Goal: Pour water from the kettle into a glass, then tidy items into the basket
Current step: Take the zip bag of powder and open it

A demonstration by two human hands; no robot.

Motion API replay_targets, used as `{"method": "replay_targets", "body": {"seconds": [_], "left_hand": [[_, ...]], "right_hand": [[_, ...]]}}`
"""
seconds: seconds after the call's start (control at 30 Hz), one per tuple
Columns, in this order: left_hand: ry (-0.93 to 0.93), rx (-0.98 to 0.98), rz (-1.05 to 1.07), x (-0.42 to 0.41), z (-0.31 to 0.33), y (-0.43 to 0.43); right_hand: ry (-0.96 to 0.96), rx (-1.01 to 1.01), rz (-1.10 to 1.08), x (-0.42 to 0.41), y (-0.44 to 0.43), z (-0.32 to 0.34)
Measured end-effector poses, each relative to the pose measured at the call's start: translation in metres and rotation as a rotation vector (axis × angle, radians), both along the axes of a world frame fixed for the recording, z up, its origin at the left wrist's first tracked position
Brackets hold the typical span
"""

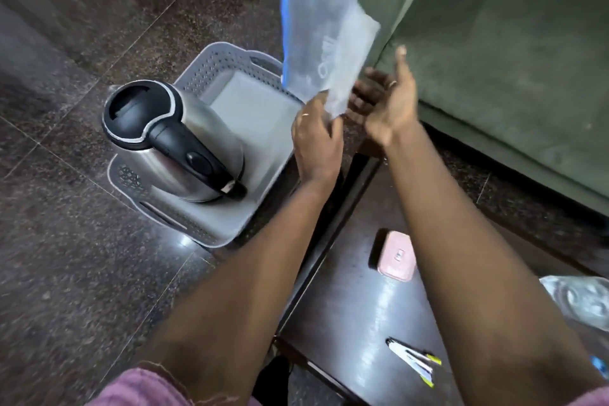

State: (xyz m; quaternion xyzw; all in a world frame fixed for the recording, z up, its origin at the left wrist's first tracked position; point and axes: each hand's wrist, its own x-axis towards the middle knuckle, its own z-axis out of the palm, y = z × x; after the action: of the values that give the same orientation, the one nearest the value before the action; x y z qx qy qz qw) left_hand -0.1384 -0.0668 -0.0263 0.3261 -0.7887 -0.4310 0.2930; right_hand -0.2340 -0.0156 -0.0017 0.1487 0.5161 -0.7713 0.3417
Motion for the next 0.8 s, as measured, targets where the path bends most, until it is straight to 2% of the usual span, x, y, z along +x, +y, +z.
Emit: {"method": "replay_targets", "body": {"seconds": [0.1, 0.17, 0.2, 0.33, 0.4, 0.47, 0.53, 0.6, 0.7, 0.77, 0.8], "left_hand": [[-0.004, -0.34, -0.215, 0.012, -0.002, 0.033], [0.025, -0.48, -0.359, 0.019, -0.004, 0.055], [0.036, -0.526, -0.424, 0.022, -0.006, 0.067], [0.004, -0.673, -0.595, 0.036, -0.019, 0.111], [-0.07, -0.613, -0.722, 0.046, -0.03, 0.131], [-0.148, -0.452, -0.905, 0.059, -0.041, 0.147], [-0.185, -0.254, -0.992, 0.07, -0.046, 0.161], [-0.146, 0.044, -0.833, 0.072, -0.046, 0.17], [-0.136, 0.635, -0.396, 0.057, -0.044, 0.185], [-0.097, 1.141, -0.346, 0.048, -0.043, 0.188], [-0.1, 1.317, -0.338, 0.046, -0.041, 0.189]], "right_hand": [[0.011, -0.228, 0.111, -0.017, 0.066, 0.014], [0.036, -0.337, 0.151, -0.021, 0.108, 0.021], [0.058, -0.263, 0.158, -0.019, 0.128, 0.025], [0.246, 0.31, 0.239, -0.013, 0.198, 0.018], [0.31, 0.368, 0.243, -0.008, 0.227, 0.007], [0.282, 0.295, 0.237, 0.004, 0.248, 0.001], [0.256, 0.227, 0.244, 0.016, 0.271, -0.003], [0.199, 0.161, 0.251, 0.029, 0.286, -0.007], [0.092, 0.047, 0.23, 0.05, 0.312, -0.012], [0.046, 0.005, 0.248, 0.062, 0.329, -0.018], [0.022, 0.001, 0.264, 0.069, 0.336, -0.02]]}}
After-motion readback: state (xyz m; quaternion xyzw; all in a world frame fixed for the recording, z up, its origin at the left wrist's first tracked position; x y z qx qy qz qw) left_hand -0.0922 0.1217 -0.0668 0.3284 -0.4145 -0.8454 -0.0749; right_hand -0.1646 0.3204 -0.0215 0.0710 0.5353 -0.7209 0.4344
